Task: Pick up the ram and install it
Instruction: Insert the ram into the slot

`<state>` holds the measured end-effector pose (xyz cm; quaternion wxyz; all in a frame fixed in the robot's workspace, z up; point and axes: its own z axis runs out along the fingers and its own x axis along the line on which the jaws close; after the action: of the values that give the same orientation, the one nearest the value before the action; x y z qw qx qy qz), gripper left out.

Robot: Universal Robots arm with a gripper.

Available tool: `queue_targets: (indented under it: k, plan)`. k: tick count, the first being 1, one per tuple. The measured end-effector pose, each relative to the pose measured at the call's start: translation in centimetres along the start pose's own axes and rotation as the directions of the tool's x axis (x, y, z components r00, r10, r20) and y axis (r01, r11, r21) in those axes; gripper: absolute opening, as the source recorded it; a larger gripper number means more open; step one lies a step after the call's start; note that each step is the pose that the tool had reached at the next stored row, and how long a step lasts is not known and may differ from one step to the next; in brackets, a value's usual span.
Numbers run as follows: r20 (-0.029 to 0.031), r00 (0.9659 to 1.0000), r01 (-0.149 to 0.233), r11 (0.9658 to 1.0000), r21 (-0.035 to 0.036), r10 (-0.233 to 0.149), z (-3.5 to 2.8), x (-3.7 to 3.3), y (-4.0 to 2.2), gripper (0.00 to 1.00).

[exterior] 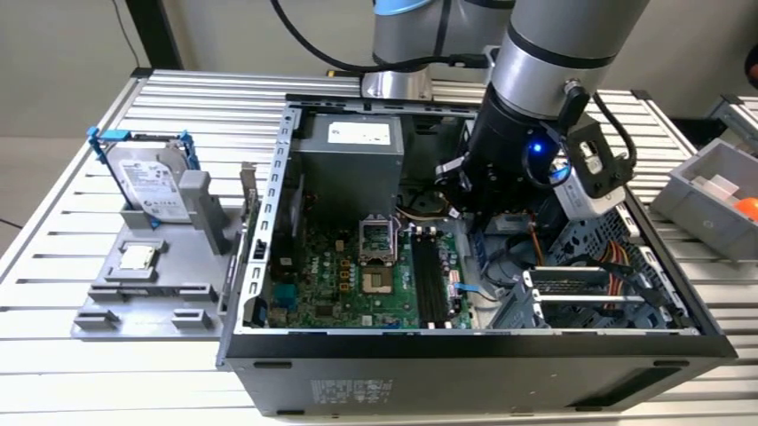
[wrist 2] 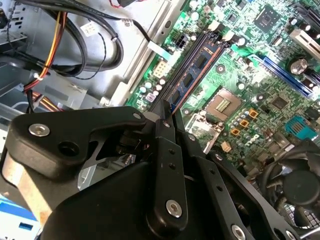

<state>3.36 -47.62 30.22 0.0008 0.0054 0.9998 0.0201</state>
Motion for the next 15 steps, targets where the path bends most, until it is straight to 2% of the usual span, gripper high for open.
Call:
queue_targets:
  k: [10, 15]
  plan:
    - [-0.0023, 1.0000, 0.000, 1.0000, 0.0008, 0.000, 1.10, 0.10, -0.05, 0.00]
    - [-0.0067, 1.0000, 0.000, 1.0000, 0.0012, 0.000, 1.45, 0.09, -0.06, 0.00]
